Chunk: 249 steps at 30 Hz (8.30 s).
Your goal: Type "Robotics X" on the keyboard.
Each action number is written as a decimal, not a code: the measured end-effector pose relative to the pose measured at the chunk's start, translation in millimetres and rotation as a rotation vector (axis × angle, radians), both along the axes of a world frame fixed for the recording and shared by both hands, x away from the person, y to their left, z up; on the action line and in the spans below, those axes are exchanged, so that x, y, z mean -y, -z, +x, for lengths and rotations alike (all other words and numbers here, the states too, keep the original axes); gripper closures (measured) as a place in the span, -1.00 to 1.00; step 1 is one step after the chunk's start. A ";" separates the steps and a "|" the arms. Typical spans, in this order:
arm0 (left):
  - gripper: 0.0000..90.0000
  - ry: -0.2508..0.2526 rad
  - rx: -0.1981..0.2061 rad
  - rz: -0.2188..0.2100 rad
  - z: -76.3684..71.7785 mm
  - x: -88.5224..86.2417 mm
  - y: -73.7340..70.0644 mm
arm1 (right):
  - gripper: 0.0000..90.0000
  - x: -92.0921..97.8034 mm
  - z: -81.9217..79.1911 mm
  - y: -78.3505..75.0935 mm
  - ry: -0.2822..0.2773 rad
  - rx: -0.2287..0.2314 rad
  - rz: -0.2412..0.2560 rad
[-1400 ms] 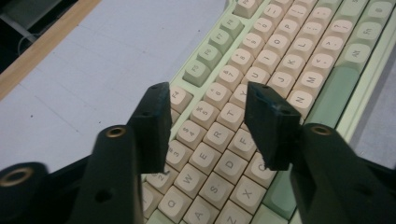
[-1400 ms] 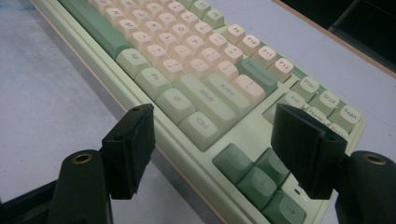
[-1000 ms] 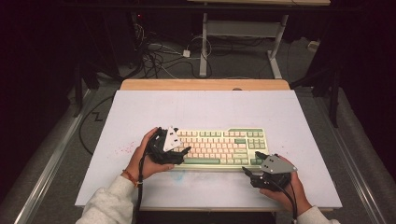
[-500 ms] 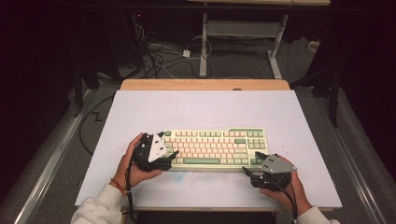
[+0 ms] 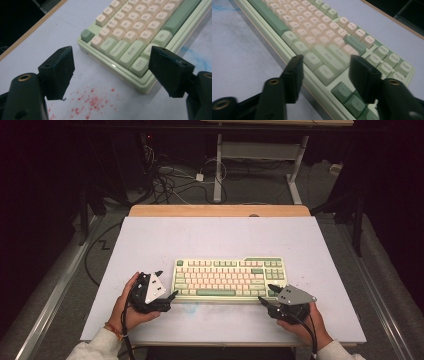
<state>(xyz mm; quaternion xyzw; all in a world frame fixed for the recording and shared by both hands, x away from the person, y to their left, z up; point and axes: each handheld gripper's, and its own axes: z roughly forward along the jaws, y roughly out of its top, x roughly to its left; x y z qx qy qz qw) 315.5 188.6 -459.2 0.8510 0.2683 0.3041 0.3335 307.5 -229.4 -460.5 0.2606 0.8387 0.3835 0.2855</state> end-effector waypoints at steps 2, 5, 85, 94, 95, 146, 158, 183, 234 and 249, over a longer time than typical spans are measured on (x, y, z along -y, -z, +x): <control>-0.56 -0.007 -0.006 -0.008 -2.0 -4.9 1.3 | 0.37 -1.2 0.2 -2.7 -0.014 -0.008 0.010; -0.56 -0.015 -0.023 -0.020 -5.0 -11.4 3.6 | 0.62 -3.5 2.3 -6.5 -0.037 -0.035 0.024; -0.57 -0.018 -0.119 0.031 -9.6 -15.0 19.0 | 0.95 -99.9 84.0 -26.6 -0.129 -0.144 -0.016; -0.57 -0.019 -0.119 0.031 -9.7 -15.1 18.7 | 0.82 -94.6 80.5 -32.6 -0.128 -0.118 0.010; -0.57 -0.020 -0.118 0.032 -9.7 -15.1 18.6 | 0.81 -94.1 79.5 -33.5 -0.125 -0.116 0.014; 0.20 0.013 -0.128 -0.091 -12.8 -18.3 0.6 | -0.42 -21.5 23.3 -23.8 -0.008 0.072 0.043; 0.94 0.082 -0.168 -0.099 -7.0 -5.9 -9.4 | -0.43 -3.9 8.5 -12.7 0.031 0.044 0.043; 0.94 0.222 -0.279 -0.041 39.8 76.4 -16.2 | -0.43 -7.3 1.7 -1.5 0.006 0.010 0.004; 0.90 0.153 -0.244 -0.016 54.1 72.4 -18.8 | -0.42 -9.1 2.1 0.5 -0.015 -0.001 -0.021; 0.90 0.133 -0.262 -0.019 60.9 68.0 -16.0 | -0.42 -10.6 2.4 2.7 -0.027 -0.016 -0.038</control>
